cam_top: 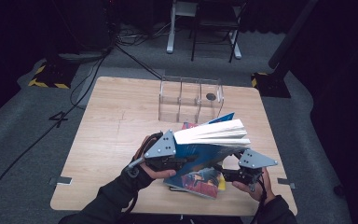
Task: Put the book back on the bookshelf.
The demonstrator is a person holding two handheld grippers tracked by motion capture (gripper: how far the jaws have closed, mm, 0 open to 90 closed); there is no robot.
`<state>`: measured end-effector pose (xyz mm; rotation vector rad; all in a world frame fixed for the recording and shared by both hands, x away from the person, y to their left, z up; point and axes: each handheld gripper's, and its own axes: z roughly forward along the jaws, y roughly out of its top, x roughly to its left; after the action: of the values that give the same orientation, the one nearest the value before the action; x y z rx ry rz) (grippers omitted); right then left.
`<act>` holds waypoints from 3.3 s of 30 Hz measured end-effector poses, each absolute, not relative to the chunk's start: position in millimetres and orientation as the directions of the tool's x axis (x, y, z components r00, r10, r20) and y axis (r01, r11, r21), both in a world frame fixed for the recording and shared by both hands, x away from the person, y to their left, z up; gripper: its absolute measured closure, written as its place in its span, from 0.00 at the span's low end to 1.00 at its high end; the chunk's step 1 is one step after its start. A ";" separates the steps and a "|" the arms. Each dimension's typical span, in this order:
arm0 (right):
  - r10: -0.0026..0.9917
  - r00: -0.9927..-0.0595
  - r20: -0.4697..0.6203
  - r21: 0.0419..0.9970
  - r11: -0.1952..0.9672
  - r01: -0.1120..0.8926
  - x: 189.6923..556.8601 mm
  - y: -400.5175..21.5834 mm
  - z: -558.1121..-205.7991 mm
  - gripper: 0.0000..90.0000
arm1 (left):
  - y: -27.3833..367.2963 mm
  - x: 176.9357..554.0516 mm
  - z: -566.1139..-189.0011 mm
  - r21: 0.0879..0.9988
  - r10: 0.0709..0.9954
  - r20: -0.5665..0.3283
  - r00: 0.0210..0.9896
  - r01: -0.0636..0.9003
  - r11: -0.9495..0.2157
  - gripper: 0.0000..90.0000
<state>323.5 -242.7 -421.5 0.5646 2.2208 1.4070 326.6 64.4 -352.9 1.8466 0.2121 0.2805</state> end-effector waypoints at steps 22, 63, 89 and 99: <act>0.562 -0.812 -0.159 0.908 0.406 0.103 321.2 -242.8 -420.0 0.46 | 54.5 330.1 -308.1 0.967 0.279 0.096 0.955 -0.023 -0.255 0.59; 0.706 -0.705 -0.067 0.862 0.397 0.316 337.1 -314.7 -446.1 0.39 | 97.5 355.7 -279.1 0.948 0.500 0.129 0.856 0.041 -0.314 0.67; 0.697 -0.712 -0.084 0.837 0.437 0.329 339.0 -305.9 -457.7 0.39 | 120.6 436.4 -286.5 0.947 0.779 0.077 0.623 0.199 -0.253 0.67; 0.695 -0.714 -0.086 0.835 0.441 0.329 338.9 -305.7 -458.9 0.39 | 105.5 466.1 -302.2 0.950 0.858 0.024 0.513 0.257 -0.180 0.67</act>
<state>338.9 -305.7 -458.9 0.8651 2.2780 1.1847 466.1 105.5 -302.2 1.7084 0.9502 0.7185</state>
